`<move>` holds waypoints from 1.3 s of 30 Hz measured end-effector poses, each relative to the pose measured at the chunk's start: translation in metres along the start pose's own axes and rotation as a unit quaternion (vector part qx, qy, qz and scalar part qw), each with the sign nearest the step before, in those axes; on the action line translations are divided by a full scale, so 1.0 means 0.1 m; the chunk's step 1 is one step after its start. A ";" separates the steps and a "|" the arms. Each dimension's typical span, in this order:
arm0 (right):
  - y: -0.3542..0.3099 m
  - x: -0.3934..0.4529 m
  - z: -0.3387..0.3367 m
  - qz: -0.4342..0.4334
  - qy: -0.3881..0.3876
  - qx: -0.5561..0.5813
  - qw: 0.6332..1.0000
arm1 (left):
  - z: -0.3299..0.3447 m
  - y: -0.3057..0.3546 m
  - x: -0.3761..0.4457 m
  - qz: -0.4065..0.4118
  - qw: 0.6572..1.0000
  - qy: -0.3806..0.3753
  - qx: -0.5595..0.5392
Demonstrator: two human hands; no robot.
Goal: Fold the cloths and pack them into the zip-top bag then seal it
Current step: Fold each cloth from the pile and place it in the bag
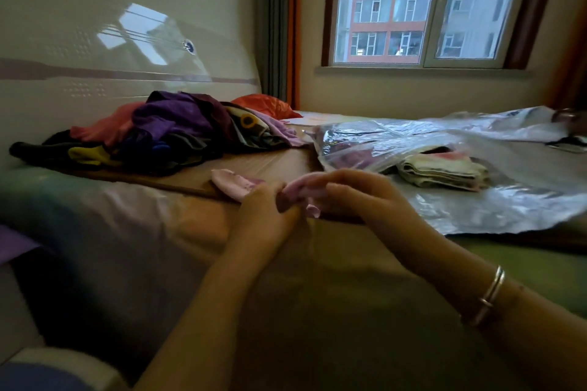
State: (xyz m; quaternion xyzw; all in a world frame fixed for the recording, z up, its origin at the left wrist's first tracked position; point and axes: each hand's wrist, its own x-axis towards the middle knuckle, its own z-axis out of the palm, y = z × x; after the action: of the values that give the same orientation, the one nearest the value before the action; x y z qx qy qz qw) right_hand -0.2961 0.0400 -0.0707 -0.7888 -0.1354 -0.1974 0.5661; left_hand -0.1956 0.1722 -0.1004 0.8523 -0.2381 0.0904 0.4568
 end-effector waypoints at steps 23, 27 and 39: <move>0.12 -0.75 -1.01 0.125 0.025 -0.190 0.973 | 0.59 1.20 -0.38 0.000 0.904 -0.167 -0.393; 0.03 -0.80 -1.15 0.130 0.035 -0.171 0.976 | 0.57 1.18 -0.34 -0.016 0.897 -0.145 -0.417; 0.04 -0.98 -1.50 0.239 -0.025 -0.112 0.964 | 0.59 1.02 -0.21 -0.044 0.918 -0.120 -0.376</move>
State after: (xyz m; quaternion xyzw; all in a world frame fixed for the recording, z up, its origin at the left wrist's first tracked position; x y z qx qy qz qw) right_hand -0.4050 -0.1022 -0.0779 -0.8615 0.0658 -0.0502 0.5009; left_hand -0.2673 0.0827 -0.0669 0.6318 -0.2701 -0.1289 0.7151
